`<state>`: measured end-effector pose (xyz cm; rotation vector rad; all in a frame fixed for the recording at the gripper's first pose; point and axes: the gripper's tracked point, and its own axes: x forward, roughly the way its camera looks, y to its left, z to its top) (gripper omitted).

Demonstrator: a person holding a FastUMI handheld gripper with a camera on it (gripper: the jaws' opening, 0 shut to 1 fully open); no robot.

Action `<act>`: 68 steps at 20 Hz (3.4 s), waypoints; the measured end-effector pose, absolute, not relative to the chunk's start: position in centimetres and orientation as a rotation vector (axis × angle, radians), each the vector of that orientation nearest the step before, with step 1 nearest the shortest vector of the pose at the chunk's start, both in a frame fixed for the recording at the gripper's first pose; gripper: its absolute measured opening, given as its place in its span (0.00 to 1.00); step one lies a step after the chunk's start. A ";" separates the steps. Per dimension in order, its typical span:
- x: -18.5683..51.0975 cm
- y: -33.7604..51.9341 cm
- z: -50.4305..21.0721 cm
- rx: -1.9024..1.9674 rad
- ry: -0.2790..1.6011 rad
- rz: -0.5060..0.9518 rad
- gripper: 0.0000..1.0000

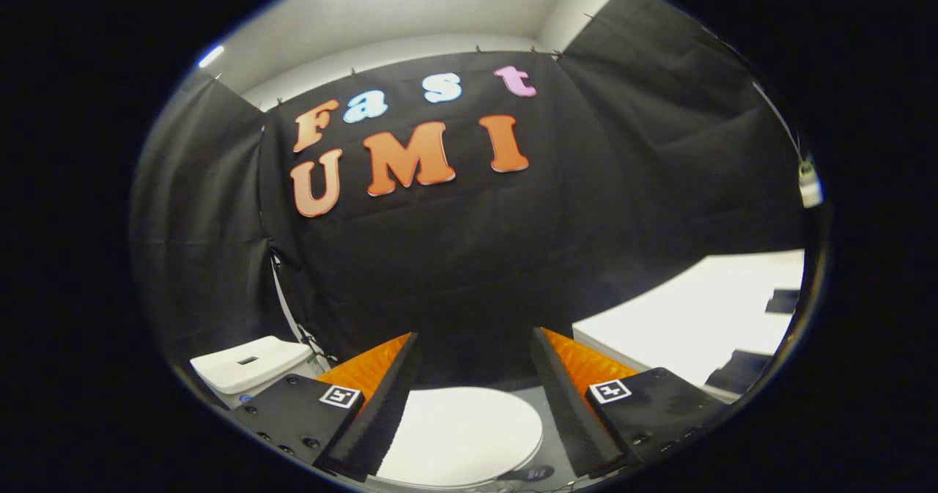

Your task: Open the toilet lid.

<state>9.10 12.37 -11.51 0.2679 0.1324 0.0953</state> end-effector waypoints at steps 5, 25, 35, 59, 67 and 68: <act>6.6 9.9 -20.6 0.344 0.277 -0.014 0.98; 0.4 9.9 -39.7 0.575 0.708 -0.153 0.87; 1.0 10.1 -39.8 0.831 0.695 -0.048 0.43; 6.4 10.1 -31.4 0.713 0.492 -0.095 0.08; 7.9 12.3 -24.5 0.605 0.422 -0.086 0.08; 8.1 12.8 -23.2 0.570 0.407 -0.073 0.08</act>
